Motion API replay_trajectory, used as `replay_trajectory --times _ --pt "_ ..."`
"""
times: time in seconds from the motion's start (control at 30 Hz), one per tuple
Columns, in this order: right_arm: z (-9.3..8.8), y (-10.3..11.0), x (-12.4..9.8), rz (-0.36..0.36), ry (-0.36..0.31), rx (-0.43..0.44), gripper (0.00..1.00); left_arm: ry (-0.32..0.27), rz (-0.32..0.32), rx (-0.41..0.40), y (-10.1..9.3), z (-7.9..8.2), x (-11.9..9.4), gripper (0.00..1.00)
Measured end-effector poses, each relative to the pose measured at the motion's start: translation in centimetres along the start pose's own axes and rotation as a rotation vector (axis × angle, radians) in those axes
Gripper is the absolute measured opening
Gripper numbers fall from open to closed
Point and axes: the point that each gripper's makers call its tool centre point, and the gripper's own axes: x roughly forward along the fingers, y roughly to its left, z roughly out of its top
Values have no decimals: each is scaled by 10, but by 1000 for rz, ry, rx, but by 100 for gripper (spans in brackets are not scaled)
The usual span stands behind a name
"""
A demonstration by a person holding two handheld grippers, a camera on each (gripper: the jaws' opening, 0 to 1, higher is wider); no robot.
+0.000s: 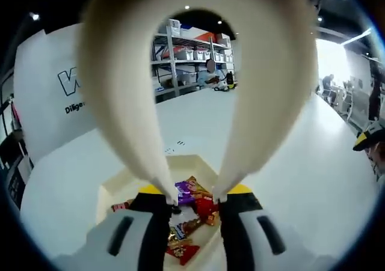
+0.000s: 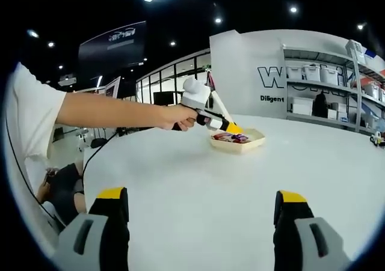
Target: Place the target food into the container with the food tongs after gripping and lifting it, then release it inside without dropping or visibly crushing the food.
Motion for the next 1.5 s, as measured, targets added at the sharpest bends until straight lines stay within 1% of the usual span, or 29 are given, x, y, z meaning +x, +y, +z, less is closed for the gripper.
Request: replay_trajectory --times 0.07,0.1,0.13,0.43,0.5,0.6,0.7,0.77,0.83,1.0,1.2,1.27,1.33,1.4,1.5 --pt "-1 1 0 -1 2 0 100 4 5 4 -2 -2 -6 28" --pt "-1 3 0 3 3 0 100 3 3 -16 -3 -3 -10 28" --pt "0 6 -1 8 0 -1 100 3 6 -18 -3 -4 -12 28" --pt "-1 17 -2 27 -1 -9 100 -17 9 -16 -15 -7 -40 28" --pt "-1 21 -3 33 -3 -9 100 -30 2 -7 -22 -8 -50 28" --pt "0 27 -4 43 -5 -11 100 -48 -4 -33 -28 -9 -61 28" --pt "-1 34 -4 54 -5 -18 100 -59 -8 -42 -39 -12 -75 28" --pt "-1 37 -4 60 -5 -19 100 -67 -13 -45 -42 -15 -81 28" --pt "0 42 -5 70 -12 -23 100 -56 -12 -43 -45 -20 -89 28" --pt "-3 50 -6 84 -6 -27 100 -72 -15 -59 -52 -23 -105 29" --pt "-2 59 -7 102 -14 -27 100 -77 -35 -73 -68 -32 -119 29" --pt "-4 63 -6 111 -13 -31 100 -65 -40 -75 -74 -37 -123 29" --pt "-5 64 -6 112 -12 -33 100 -74 -40 -79 -77 -39 -128 29" --pt "-6 66 -6 118 -14 -35 100 -81 -53 -101 -85 -41 -134 29" --pt "-6 69 -7 128 -17 -32 100 -94 -61 -107 -95 -42 -141 29"
